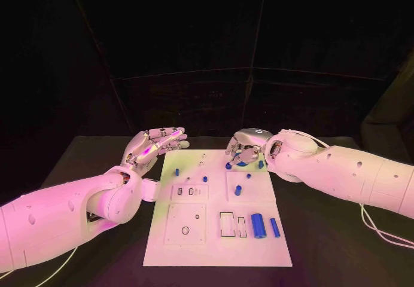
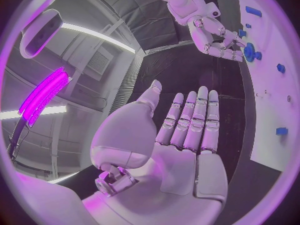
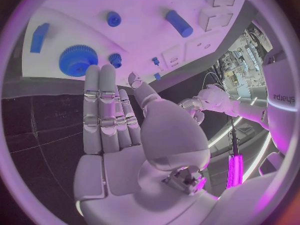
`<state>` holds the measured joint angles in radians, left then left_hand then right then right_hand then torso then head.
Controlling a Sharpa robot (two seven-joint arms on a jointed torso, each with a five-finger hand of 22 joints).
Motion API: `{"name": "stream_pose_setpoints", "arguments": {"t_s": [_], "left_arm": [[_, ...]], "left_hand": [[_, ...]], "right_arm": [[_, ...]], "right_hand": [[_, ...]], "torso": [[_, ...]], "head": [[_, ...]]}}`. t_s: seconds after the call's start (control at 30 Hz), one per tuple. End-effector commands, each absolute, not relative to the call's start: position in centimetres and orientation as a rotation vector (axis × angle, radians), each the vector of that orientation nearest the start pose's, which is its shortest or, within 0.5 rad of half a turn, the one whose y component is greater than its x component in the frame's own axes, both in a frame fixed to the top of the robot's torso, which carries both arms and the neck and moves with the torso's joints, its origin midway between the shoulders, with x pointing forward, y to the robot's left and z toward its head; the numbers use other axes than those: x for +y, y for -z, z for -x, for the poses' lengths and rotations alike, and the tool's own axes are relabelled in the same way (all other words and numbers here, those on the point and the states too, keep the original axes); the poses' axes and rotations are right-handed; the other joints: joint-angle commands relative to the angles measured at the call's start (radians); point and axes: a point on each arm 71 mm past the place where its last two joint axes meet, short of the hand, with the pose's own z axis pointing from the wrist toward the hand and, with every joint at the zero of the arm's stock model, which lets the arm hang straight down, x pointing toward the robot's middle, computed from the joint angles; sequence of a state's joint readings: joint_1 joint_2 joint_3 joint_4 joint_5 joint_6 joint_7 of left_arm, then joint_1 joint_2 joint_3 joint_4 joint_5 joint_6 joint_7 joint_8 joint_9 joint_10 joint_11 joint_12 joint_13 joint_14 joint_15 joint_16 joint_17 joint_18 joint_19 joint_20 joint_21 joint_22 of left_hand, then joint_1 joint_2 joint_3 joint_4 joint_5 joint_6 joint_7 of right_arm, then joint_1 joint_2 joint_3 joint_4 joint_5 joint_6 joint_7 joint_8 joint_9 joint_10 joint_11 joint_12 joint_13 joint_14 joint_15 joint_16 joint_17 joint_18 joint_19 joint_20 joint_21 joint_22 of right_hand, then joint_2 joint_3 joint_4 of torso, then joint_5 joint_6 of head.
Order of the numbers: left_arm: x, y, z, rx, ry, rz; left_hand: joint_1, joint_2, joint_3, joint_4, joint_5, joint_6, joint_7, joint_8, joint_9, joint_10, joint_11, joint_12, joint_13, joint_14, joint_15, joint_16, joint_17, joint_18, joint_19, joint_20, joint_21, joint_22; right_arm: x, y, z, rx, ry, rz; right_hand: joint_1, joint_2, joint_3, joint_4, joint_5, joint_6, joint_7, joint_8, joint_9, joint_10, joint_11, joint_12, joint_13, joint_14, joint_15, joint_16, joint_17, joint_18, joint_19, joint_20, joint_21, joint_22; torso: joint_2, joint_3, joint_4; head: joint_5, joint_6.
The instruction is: Assemble the parts on the task board
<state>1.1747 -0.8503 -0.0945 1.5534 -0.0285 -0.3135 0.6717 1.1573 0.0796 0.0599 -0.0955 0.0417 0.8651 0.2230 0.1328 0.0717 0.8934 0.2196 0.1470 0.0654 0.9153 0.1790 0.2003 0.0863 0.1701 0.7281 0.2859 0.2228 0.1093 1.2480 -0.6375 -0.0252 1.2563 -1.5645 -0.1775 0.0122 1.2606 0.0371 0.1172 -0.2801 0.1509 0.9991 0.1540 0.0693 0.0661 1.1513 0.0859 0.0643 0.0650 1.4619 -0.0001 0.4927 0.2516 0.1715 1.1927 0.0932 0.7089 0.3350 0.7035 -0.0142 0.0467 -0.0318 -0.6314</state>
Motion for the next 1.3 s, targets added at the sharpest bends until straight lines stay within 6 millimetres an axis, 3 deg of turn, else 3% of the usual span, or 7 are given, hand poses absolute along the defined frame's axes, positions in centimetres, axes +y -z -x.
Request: {"name": "stream_pose_setpoints", "arguments": {"t_s": [0.03, 0.17, 0.33, 0.67, 0.97, 1.3], "left_arm": [[20.4, 18.4, -46.9, 1.234, 1.713, 0.919], [20.4, 18.4, -46.8, 1.237, 1.713, 0.92], [20.5, 18.5, -46.9, 1.239, 1.71, 0.922], [20.5, 18.4, -46.7, 1.244, 1.708, 0.925], [20.6, 18.4, -46.7, 1.249, 1.707, 0.928], [20.6, 18.4, -46.6, 1.253, 1.709, 0.93]], "left_hand": [[0.005, 0.008, -0.001, -0.006, 0.006, 0.008, 0.049, -0.004, -0.002, 0.006, -0.001, -0.005, -0.001, 0.004, -0.001, -0.005, -0.002, 0.01, 0.004, 0.001, 0.005, -0.002], [0.003, 0.009, -0.002, -0.007, 0.006, 0.008, 0.049, -0.006, -0.003, 0.007, -0.001, -0.008, -0.001, 0.003, 0.0, -0.01, -0.004, 0.009, 0.004, 0.001, 0.003, -0.004], [0.002, 0.009, -0.003, -0.008, 0.006, 0.009, 0.049, -0.009, -0.003, 0.008, 0.0, -0.01, -0.002, 0.001, 0.001, -0.014, -0.006, 0.009, 0.004, 0.001, 0.001, -0.005], [0.0, 0.01, -0.004, -0.009, 0.006, 0.01, 0.05, -0.011, -0.004, 0.009, 0.0, -0.013, -0.002, 0.0, 0.002, -0.018, -0.008, 0.008, 0.004, 0.001, -0.001, -0.007], [-0.001, 0.011, -0.005, -0.011, 0.006, 0.01, 0.05, -0.014, -0.005, 0.009, 0.001, -0.016, -0.002, -0.001, 0.002, -0.022, -0.01, 0.009, 0.008, 0.001, 0.0, -0.008], [-0.001, 0.011, -0.005, -0.011, 0.006, 0.01, 0.05, -0.014, -0.005, 0.009, 0.001, -0.016, -0.002, -0.001, 0.002, -0.022, -0.01, 0.009, 0.009, 0.001, 0.0, -0.008]], "right_arm": [[-16.1, 17.8, -53.6, 1.7, -0.496, 0.473], [-15.8, 17.8, -53.5, 1.7, -0.492, 0.49], [-15.5, 17.9, -53.5, 1.704, -0.493, 0.501], [-15.2, 18.1, -53.7, 1.717, -0.482, 0.511], [-14.9, 18.2, -53.8, 1.737, -0.477, 0.52], [-14.5, 18.4, -53.9, 1.758, -0.474, 0.531]], "right_hand": [[0.002, -0.01, 0.008, 0.001, -0.004, -0.007, 0.0, -0.005, 0.0, -0.009, 0.001, 0.0, 0.001, 0.044, -0.005, 0.038, 0.029, 0.01, -0.001, -0.001, 0.024, 0.015], [0.003, -0.01, 0.011, 0.0, -0.003, -0.007, -0.001, -0.004, 0.001, -0.02, 0.003, -0.001, 0.001, 0.038, -0.006, 0.069, 0.056, 0.01, -0.008, 0.0, 0.048, 0.03], [0.005, -0.006, 0.021, 0.001, -0.002, -0.009, -0.001, -0.005, 0.0, -0.023, 0.003, 0.001, 0.0, 0.027, -0.006, 0.112, 0.093, 0.011, -0.017, 0.0, 0.084, 0.052], [0.001, 0.005, 0.064, 0.0, 0.0, -0.004, 0.004, -0.004, 0.001, -0.014, 0.006, 0.001, -0.001, 0.023, -0.004, 0.209, 0.162, 0.011, -0.025, 0.003, 0.164, 0.102], [-0.005, 0.023, 0.124, 0.002, -0.01, 0.015, 0.003, -0.002, 0.002, 0.0, 0.005, 0.001, -0.002, 0.021, -0.005, 0.344, 0.299, -0.005, 0.0, 0.005, 0.276, 0.234], [-0.023, 0.016, 0.192, 0.008, -0.016, 0.033, 0.002, -0.002, 0.002, 0.013, 0.003, 0.001, -0.001, 0.015, -0.004, 0.451, 0.405, -0.016, 0.012, 0.006, 0.363, 0.335]], "torso": [[0.012, -0.0005, 0.0025], [0.015, 0.0007, 0.0027], [0.017, -0.0002, 0.0035], [0.022, -0.0006, 0.0055], [0.026, -0.0002, 0.0072], [0.028, 0.0015, 0.0066]], "head": [[-0.003, 0.001], [-0.003, 0.002], [-0.004, 0.004], [-0.003, -0.003], [-0.002, -0.005], [-0.001, -0.012]]}}
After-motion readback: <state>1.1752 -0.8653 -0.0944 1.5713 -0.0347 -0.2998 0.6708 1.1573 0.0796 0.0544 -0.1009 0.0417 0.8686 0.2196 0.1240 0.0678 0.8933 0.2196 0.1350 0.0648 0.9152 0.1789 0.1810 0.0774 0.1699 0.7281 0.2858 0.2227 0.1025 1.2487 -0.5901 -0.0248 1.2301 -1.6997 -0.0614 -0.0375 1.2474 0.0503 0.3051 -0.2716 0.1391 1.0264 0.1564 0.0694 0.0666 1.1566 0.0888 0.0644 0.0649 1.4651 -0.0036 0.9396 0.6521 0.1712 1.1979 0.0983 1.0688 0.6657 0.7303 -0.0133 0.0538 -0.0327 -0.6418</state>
